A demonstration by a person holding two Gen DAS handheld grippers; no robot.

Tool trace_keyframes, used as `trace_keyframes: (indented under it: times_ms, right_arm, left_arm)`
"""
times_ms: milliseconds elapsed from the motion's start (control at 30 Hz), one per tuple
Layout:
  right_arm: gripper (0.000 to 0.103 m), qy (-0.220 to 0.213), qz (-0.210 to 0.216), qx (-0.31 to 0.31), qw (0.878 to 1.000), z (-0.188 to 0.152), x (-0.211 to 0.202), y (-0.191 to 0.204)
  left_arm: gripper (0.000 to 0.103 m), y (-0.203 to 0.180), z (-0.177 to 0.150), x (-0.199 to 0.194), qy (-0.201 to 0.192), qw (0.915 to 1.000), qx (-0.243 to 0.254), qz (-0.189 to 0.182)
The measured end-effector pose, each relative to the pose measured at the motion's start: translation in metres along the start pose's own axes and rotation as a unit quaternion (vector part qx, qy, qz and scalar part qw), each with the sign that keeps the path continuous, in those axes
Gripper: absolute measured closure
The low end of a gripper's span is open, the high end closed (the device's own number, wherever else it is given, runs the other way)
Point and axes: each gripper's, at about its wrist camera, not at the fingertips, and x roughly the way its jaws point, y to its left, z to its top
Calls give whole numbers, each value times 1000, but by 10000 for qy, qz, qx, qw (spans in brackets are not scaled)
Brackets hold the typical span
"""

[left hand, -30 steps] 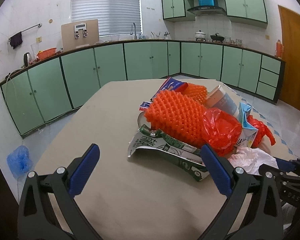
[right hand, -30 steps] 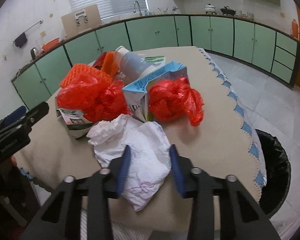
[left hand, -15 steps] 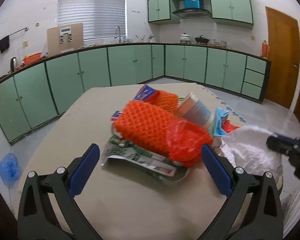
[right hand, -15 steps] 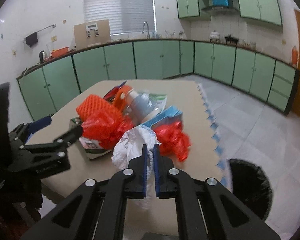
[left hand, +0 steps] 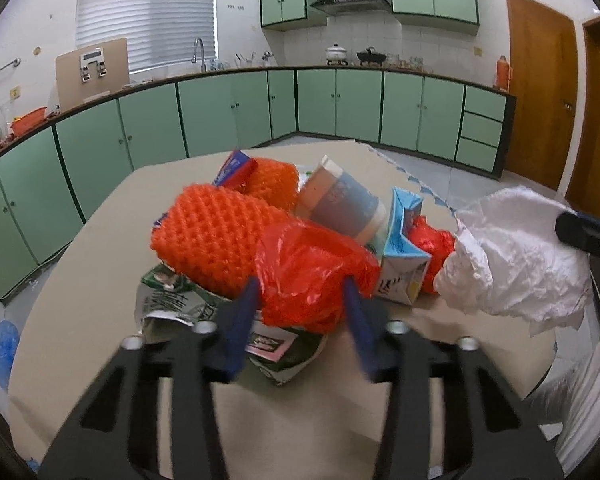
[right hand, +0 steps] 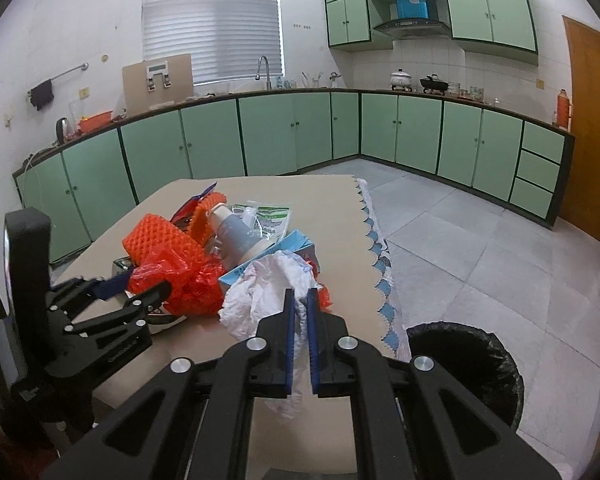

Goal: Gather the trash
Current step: 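Grasp the red plastic bag with the left gripper while the right carries tissue to the bin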

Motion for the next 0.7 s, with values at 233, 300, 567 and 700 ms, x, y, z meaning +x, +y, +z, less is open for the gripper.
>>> trace_keyframes:
  times_ms: [233,300,567,700]
  right_arm:
    - [97,-41,86,-21,10000,0,-6,1]
    - [97,-110,112,-18,9999,4,-11,0]
    - [97,-401,106,71,9991,16,-29,-7]
    - [97,-532,-38,151,9985,21,-40,-18]
  left_arm:
    - [91,5,-1,-13,-87,9999,-84,97]
    - [92,6,1,-22,-177,9997,-97,124]
    - [92,-5,18,-52,-592,9982,-14,2]
    - [92,-16,26,-58,-680,9975,57,-155]
